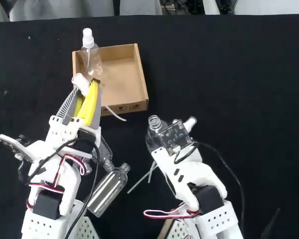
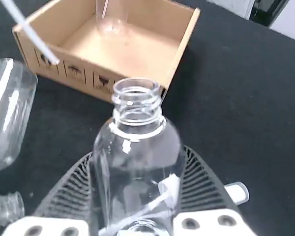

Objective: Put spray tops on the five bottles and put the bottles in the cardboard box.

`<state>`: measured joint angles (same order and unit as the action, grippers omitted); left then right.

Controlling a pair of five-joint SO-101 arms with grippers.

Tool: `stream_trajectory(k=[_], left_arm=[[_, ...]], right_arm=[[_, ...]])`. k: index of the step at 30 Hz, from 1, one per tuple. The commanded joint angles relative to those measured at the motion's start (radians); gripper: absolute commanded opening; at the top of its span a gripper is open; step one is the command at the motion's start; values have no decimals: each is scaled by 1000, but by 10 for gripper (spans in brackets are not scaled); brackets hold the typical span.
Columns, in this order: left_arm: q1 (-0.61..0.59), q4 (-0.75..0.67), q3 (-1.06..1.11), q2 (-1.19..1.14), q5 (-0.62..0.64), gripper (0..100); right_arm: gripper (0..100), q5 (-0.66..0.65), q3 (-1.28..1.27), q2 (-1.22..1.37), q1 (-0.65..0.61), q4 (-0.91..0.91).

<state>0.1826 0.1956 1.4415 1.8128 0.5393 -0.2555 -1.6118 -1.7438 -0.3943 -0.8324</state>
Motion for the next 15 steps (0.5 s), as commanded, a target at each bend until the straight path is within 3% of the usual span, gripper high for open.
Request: stream_trajectory(k=[1, 10, 15], left_arm=[[-13, -23, -30, 12, 83, 28], [-4, -23, -42, 11, 259, 28], [-4, -25, -42, 8, 276, 28]], right_arm=[[46, -35, 10, -27, -20, -5], [46, -89, 10, -27, -52, -41], [46, -87, 10, -27, -69, -41]])
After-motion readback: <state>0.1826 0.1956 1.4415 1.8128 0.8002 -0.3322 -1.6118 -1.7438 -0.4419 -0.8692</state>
